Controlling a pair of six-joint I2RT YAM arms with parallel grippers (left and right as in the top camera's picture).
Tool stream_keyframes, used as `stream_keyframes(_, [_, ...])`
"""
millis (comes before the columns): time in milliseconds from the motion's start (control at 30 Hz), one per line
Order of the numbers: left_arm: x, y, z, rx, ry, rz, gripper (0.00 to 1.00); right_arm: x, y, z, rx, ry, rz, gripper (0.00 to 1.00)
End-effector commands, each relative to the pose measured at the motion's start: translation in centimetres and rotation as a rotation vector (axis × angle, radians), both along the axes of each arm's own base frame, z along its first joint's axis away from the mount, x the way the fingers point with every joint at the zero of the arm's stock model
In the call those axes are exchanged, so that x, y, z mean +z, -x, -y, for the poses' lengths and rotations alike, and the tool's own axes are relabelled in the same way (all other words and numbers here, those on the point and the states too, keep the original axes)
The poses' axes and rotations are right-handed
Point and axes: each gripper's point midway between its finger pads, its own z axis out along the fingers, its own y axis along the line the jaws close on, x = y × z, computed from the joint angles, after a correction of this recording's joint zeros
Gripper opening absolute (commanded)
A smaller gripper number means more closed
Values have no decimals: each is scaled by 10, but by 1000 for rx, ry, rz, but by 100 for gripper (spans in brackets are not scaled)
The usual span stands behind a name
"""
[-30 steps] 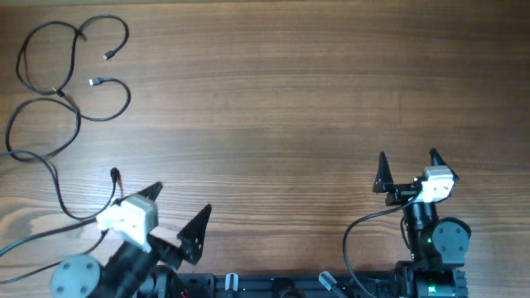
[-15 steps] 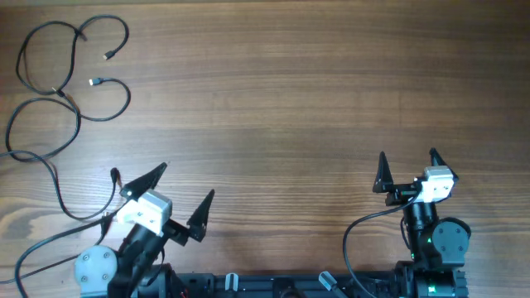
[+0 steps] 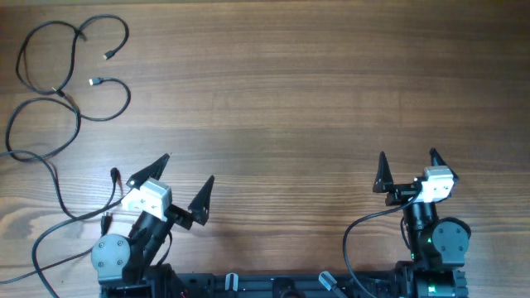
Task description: Untangle cables
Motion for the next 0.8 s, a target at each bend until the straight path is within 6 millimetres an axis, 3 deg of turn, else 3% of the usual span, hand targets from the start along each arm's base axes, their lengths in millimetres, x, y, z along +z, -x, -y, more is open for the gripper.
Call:
stream_keyframes(0, [1,-8,-14,84,68,7,100,3,0,4,-21,-5,13,100])
stream_keyframes(300, [-2,-21,-32,184,159,57,100,3,0,4,-21,-4,13,100])
stream_keyframes(533, [-22,-28,-41,231,201,37,100,3,0,4,-21,-5,13,100])
stream_keyframes(767, [-54,-33,-56,334,199,-83,100,3,0,4,-21,-5,13,100])
